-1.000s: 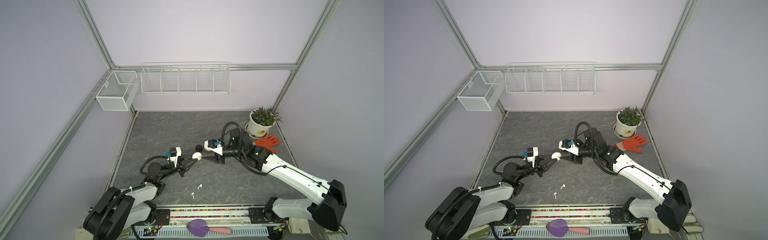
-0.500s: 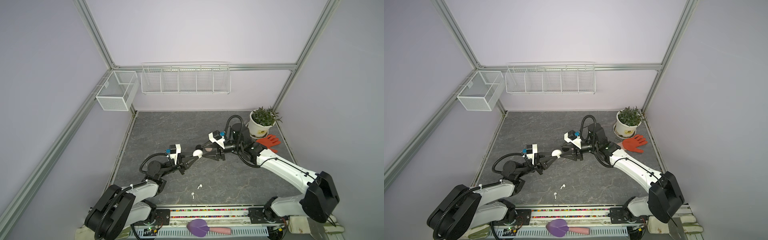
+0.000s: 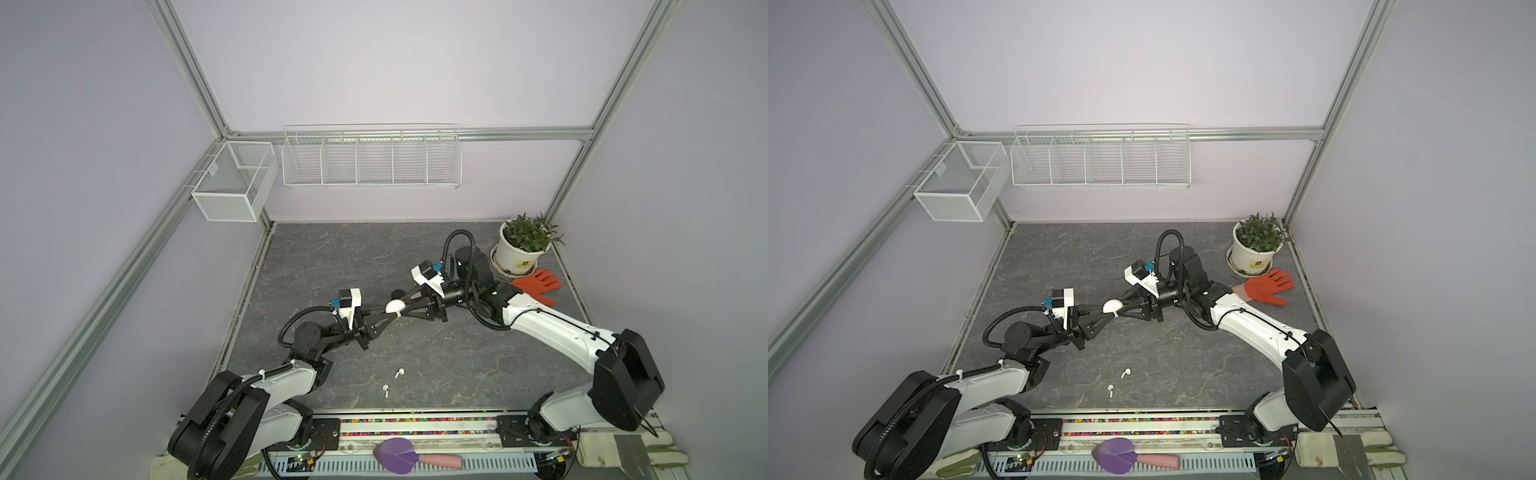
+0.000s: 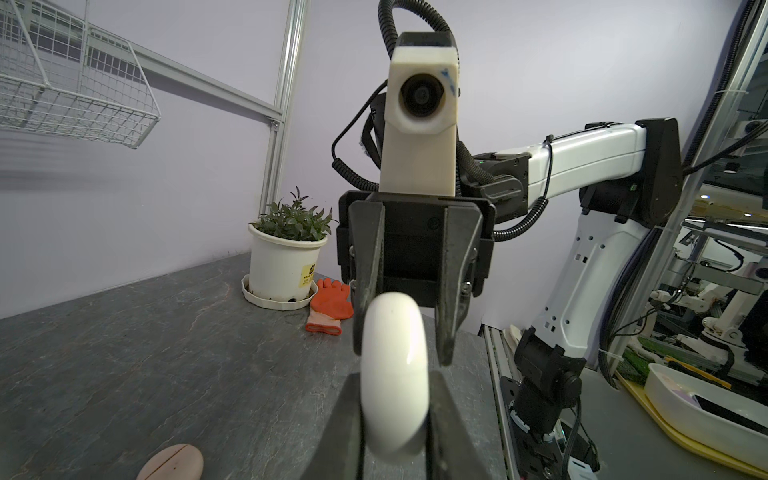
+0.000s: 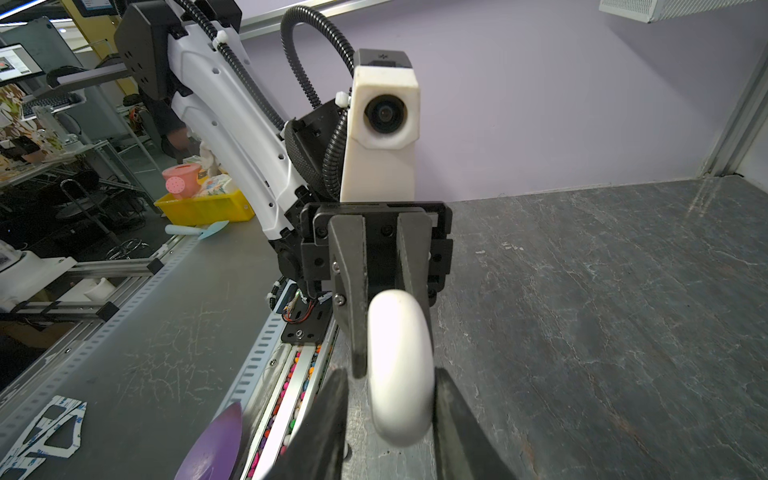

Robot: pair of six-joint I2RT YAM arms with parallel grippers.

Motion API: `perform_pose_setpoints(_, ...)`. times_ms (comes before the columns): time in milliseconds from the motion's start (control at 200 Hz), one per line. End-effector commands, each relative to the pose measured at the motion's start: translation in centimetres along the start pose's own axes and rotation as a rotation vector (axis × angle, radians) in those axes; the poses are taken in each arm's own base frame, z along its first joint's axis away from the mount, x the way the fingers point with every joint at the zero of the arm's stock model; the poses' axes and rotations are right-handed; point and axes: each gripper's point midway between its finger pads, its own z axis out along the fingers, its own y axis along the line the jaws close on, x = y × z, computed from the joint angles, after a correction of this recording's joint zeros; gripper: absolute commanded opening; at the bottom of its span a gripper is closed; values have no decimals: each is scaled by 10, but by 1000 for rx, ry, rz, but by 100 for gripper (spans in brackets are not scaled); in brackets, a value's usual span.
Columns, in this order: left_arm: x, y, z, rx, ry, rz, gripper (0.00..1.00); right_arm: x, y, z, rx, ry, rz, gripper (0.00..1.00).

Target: Insert the wireless bluetooth earbuds into the charging case

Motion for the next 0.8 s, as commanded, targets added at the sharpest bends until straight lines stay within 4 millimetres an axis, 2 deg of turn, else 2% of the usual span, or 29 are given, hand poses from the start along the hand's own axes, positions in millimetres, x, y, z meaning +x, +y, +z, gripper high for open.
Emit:
perform_pose_setpoints(0,-17,-6,4,26,-45,44,0,-7,12,5,-62,-6,-21,33)
perform_pose_setpoints(300,-12,-4,8,45,-17,38,0,-8,17,6,-57,52,-1,25)
perform_pose_setpoints(420,-14,-3,8,41,-25,19,26,-4,16,2,-29,95,18,23)
perform_pose_setpoints(520,-13,-5,7,41,-17,10,37,-1,12,-1,7,137,36,22)
perform_pose_setpoints(795,-1,-13,4,43,59,41,40,-9,6,-8,61,210,34,19)
